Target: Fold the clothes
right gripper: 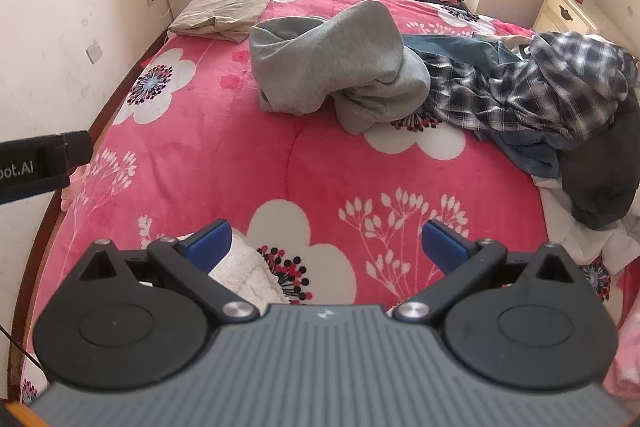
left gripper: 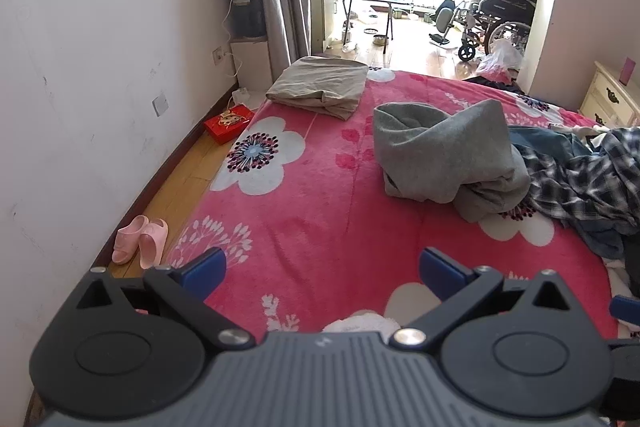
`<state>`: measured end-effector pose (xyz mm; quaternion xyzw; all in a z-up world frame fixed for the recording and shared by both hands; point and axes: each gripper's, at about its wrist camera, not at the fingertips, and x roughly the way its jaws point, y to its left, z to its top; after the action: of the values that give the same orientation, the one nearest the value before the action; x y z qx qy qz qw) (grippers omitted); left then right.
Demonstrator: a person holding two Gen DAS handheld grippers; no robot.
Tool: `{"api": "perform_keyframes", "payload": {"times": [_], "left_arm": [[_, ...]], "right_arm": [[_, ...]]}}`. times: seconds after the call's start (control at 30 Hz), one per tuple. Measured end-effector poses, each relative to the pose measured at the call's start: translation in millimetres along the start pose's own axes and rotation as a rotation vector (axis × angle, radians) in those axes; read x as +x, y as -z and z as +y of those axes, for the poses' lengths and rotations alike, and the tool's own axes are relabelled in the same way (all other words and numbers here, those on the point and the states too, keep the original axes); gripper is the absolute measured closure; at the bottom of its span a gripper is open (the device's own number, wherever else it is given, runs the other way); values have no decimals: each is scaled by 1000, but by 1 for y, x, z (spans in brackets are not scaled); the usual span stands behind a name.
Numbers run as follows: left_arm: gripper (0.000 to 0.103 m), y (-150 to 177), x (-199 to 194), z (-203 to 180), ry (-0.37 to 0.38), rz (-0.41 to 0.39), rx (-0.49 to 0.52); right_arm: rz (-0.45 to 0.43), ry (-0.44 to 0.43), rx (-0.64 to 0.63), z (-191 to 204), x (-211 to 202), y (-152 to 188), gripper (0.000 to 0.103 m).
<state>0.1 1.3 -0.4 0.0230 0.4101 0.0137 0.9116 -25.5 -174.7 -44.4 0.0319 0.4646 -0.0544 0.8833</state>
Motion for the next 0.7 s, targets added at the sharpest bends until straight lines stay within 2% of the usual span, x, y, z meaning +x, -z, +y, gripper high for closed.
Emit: {"api": "perform_keyframes", "payload": {"times": [0.43,0.7], "left_arm": [[0,2,5,21,12,-8,-25],[0,6,3,21,8,-20,-25]], "right_arm": [[-13,23,-7,11,1,-6,1],[-20,29,3,9,-1,-6,1]]}}
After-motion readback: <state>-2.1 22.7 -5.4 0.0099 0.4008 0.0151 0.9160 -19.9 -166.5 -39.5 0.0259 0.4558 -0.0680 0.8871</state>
